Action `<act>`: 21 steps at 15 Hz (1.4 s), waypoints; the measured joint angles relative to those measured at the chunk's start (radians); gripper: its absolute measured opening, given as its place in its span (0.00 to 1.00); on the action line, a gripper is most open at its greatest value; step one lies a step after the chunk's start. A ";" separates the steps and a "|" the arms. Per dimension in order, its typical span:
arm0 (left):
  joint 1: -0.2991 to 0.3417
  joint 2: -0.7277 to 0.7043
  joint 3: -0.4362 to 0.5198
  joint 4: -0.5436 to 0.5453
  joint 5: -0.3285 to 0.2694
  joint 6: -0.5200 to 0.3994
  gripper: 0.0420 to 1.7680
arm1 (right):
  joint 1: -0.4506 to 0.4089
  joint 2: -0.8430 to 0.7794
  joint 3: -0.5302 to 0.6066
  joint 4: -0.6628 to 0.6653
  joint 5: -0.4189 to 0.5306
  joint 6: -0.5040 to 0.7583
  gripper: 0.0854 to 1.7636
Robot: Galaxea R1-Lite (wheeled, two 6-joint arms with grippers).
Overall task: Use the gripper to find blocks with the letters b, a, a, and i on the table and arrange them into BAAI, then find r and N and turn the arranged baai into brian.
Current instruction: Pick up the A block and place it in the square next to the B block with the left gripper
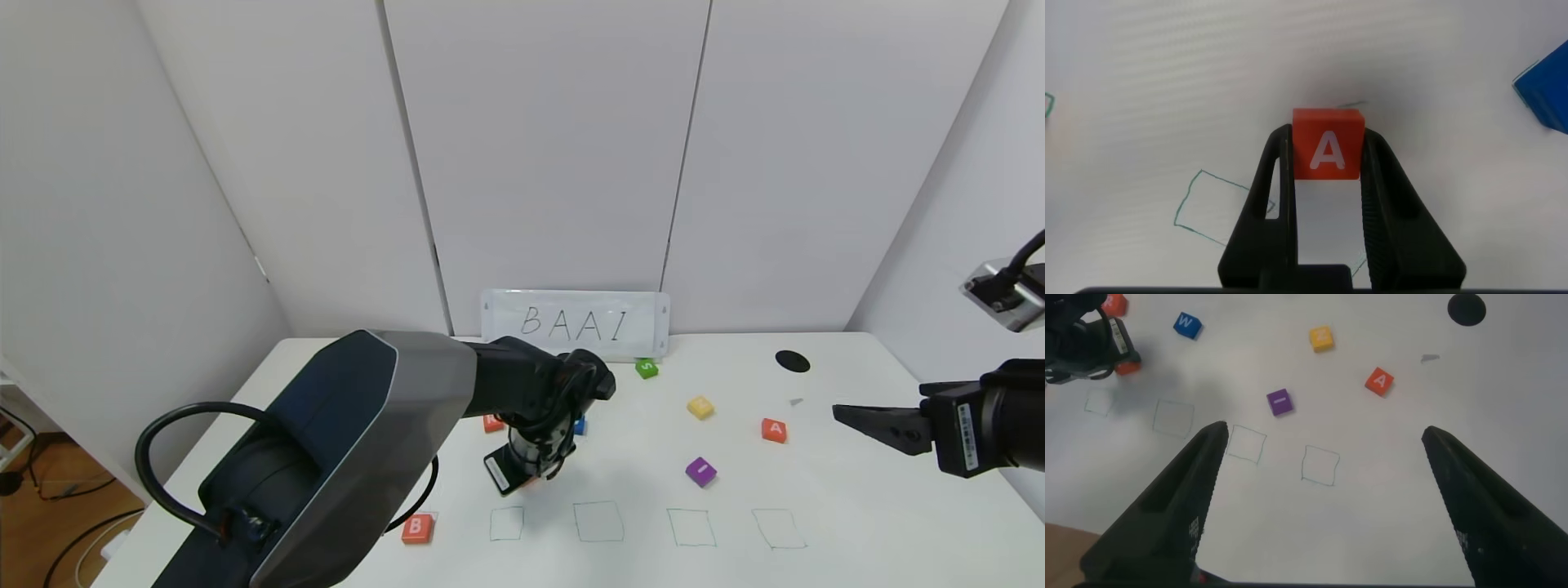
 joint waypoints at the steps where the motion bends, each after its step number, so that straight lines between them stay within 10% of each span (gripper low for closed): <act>1: 0.001 -0.009 0.000 0.016 0.003 0.008 0.27 | 0.000 -0.003 0.000 0.000 0.000 0.000 0.97; 13: 0.008 -0.122 0.028 0.021 -0.003 0.399 0.27 | -0.002 -0.015 -0.002 0.001 0.000 0.002 0.97; 17: 0.009 -0.179 0.142 -0.018 -0.042 0.510 0.27 | -0.002 -0.014 -0.001 0.001 0.000 0.002 0.97; 21: 0.010 -0.270 0.394 -0.280 -0.090 0.627 0.27 | 0.000 -0.017 0.000 0.002 0.000 0.002 0.97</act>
